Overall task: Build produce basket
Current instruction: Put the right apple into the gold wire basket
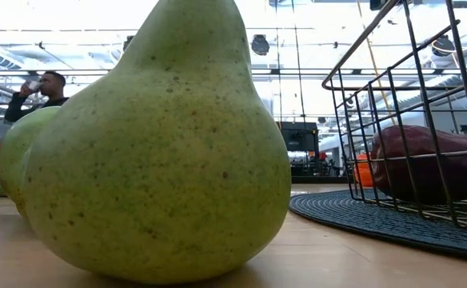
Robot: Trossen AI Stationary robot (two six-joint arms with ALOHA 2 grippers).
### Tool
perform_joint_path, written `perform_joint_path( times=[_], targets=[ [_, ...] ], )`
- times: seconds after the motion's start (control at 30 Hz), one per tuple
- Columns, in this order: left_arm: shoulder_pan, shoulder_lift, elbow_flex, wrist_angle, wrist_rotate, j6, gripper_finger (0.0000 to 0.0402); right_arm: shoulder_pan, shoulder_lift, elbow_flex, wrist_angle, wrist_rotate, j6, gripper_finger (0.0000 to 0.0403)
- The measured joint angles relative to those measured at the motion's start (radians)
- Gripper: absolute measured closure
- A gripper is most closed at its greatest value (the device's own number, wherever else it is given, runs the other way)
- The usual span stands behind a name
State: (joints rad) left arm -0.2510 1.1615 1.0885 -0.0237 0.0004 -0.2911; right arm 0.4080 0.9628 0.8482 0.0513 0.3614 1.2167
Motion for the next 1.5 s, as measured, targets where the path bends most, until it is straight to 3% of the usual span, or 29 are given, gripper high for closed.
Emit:
perform_joint_path(
  times=[0.3,0.6,1.03,1.5],
  targets=[
    [-0.069,0.123,0.018,0.184,-0.055,-0.041,0.0043,-0.036,-0.090,0.000,-0.105,-0.029,-0.108,0.0062],
    [-0.080,0.393,0.287,-0.005,-0.055,0.052,0.0043,-0.075,-0.220,0.000,-0.280,-0.050,-0.215,0.0062],
    [-0.063,0.734,0.587,-0.009,-0.026,0.023,0.0043,-0.082,-0.369,0.000,-0.414,-0.050,-0.355,0.0062],
    [-0.077,0.892,0.637,-0.023,-0.006,-0.085,0.0043,-0.082,-0.415,0.000,-0.424,-0.051,-0.589,0.0062]
  ],
)
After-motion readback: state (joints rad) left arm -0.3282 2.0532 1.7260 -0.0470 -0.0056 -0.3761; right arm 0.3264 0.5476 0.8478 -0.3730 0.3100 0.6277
